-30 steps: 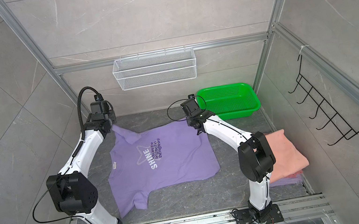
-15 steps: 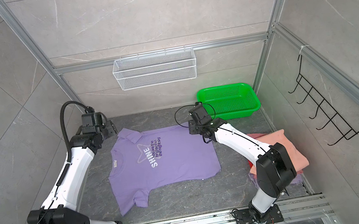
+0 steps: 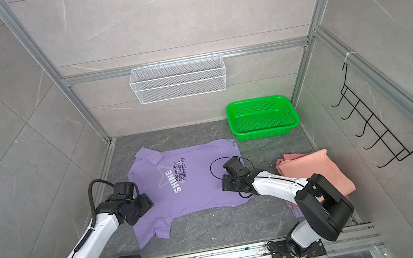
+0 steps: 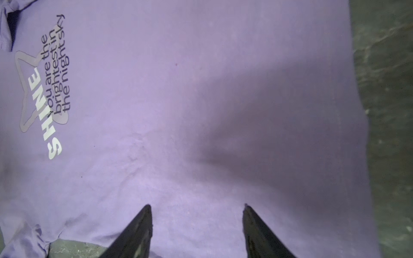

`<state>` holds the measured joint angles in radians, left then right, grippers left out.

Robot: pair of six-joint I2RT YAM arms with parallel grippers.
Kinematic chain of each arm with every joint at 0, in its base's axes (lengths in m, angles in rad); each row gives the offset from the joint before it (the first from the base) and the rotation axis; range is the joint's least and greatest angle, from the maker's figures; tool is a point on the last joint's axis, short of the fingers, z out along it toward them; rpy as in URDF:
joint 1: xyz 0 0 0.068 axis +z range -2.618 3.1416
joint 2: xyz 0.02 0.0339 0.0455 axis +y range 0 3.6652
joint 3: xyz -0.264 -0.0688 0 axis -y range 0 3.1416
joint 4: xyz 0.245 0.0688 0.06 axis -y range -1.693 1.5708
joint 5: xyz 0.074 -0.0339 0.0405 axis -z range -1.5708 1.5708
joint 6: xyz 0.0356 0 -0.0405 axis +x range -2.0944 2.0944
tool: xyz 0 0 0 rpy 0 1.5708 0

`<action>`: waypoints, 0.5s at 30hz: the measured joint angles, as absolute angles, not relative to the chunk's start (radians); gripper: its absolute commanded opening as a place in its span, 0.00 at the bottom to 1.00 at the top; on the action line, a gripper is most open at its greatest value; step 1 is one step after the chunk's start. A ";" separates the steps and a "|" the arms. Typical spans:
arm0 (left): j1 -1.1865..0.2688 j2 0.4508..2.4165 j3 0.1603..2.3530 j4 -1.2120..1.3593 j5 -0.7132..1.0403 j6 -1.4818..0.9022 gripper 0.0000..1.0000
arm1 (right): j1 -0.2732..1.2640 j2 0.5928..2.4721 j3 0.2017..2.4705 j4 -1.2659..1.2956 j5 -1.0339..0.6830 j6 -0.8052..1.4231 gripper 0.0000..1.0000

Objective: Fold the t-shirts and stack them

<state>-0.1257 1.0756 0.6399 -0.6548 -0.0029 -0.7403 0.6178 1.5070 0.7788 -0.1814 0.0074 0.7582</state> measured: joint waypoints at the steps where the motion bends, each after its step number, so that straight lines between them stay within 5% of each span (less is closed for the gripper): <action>1: -0.126 1.076 0.622 -0.642 0.010 -0.752 0.76 | 0.618 1.517 0.773 -0.165 0.006 0.772 0.64; 15: -0.118 1.279 0.592 -0.458 0.022 -0.767 0.77 | 0.600 1.697 0.832 -0.011 0.026 0.838 0.65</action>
